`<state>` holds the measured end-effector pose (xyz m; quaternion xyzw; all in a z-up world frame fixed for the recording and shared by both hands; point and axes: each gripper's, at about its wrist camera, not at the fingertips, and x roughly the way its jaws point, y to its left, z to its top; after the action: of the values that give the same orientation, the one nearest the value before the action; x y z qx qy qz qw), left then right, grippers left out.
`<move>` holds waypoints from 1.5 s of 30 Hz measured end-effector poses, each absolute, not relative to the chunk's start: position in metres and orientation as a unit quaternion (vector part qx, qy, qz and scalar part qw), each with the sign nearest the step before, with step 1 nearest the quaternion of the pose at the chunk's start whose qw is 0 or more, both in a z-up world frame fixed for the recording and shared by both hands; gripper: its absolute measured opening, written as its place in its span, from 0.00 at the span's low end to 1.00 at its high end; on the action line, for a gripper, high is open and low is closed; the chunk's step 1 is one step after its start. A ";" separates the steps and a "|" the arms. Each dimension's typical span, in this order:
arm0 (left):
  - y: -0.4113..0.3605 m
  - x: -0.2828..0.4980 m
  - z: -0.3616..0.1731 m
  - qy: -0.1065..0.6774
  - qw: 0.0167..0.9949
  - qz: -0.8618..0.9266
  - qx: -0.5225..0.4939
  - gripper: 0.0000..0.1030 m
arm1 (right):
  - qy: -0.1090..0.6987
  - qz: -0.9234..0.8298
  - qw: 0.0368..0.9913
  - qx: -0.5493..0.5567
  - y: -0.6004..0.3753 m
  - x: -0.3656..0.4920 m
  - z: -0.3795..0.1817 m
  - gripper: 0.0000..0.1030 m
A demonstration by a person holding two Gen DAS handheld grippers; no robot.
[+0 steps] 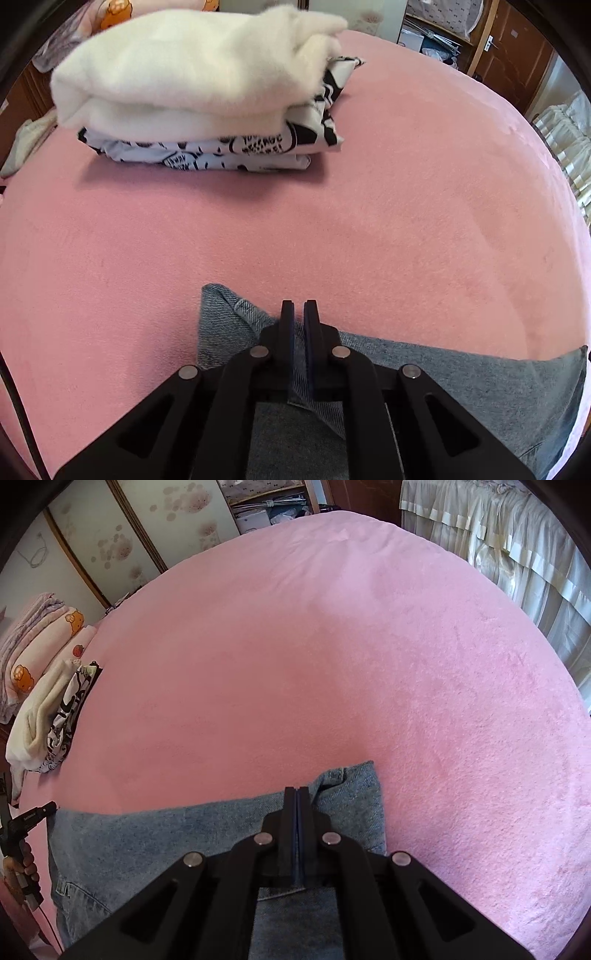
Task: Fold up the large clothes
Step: 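Slide both closed grippers along the folded edge to straighten it, then open both grippers and lift them off the folded jacket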
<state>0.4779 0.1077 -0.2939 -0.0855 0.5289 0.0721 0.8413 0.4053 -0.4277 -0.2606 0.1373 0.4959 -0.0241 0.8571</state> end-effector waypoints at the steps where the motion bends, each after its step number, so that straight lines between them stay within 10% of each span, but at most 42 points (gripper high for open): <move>1: 0.106 0.476 -0.288 0.529 0.841 0.070 -0.086 0.09 | 0.493 -0.021 0.859 0.141 -0.428 0.403 -0.254 0.00; 10: 0.105 0.443 -0.229 0.498 0.860 0.072 -0.091 0.67 | 0.487 -0.022 0.863 0.132 -0.412 0.382 -0.216 0.29; 16: 0.096 0.410 -0.204 0.493 0.863 0.066 -0.087 0.73 | 0.478 -0.013 0.870 0.122 -0.387 0.357 -0.204 0.48; 45: 0.132 0.195 -0.182 0.526 0.844 0.013 -0.107 0.74 | 0.494 -0.069 0.858 0.121 -0.328 0.149 -0.192 0.52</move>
<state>0.1953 0.1323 -0.1821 -0.1070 0.5259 0.0127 0.8437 0.1490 -0.3281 -0.1919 0.1214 0.4936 -0.0685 0.8584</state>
